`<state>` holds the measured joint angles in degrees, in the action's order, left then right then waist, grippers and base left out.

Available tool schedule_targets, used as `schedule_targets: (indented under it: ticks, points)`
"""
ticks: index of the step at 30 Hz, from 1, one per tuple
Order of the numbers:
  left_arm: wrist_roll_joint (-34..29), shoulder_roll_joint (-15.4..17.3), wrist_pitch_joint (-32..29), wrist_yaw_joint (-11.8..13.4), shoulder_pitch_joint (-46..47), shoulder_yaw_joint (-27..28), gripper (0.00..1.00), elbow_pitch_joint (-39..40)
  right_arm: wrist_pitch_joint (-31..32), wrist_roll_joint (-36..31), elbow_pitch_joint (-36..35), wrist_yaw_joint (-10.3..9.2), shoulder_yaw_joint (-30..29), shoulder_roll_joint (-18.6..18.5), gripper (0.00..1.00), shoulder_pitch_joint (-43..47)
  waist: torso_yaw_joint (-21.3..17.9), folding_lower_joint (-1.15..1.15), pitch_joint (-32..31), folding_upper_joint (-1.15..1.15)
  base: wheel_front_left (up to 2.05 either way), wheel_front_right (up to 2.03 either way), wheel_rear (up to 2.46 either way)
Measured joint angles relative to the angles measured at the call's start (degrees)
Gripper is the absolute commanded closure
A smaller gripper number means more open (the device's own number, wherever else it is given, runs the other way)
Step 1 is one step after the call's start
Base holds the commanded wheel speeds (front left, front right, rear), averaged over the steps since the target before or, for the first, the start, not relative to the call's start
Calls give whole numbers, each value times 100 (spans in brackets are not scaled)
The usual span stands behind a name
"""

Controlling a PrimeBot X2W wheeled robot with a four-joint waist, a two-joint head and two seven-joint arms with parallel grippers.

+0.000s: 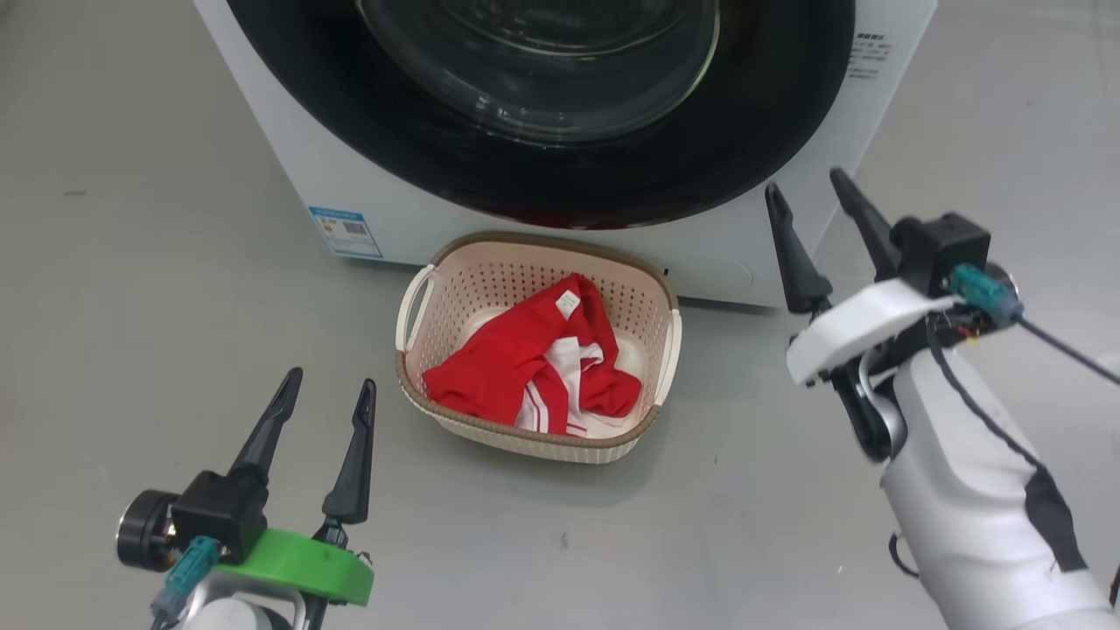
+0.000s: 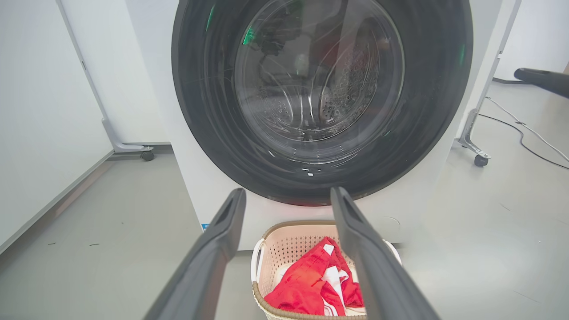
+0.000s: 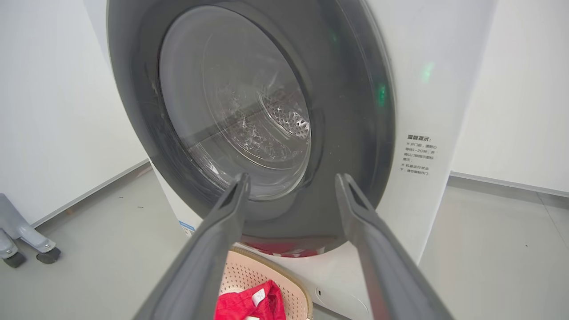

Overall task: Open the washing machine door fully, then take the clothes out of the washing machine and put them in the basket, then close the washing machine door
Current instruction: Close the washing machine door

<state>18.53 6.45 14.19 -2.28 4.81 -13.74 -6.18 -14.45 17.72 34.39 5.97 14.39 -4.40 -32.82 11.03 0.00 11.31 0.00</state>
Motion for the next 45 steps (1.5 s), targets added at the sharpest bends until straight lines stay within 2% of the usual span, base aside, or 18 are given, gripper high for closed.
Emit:
schedule_targets:
  ticks: [9,15,21,32,45]
  points:
    - [-8,54,-9,55,-313,4,0,-43,0,87,-328,-74,-119,64,0,1024,-244,0,-379,0,0,0,0]
    - [-5,52,-52,71,-514,-8,0,-48,0,96,-605,-260,-275,80,0,1651,-419,0,-610,0,0,0,0]
    - [5,52,-102,75,-720,-54,0,-44,0,153,-854,-316,-316,99,0,2268,-591,0,-847,0,0,0,0]
    - [11,53,-207,119,-1051,-112,0,67,0,141,-1371,-422,-254,126,0,2900,-942,0,-1183,0,0,0,0]
    - [13,57,-264,204,-1269,-98,0,263,1,130,-1866,-523,-229,159,0,3504,-1186,0,-1343,0,0,0,0]
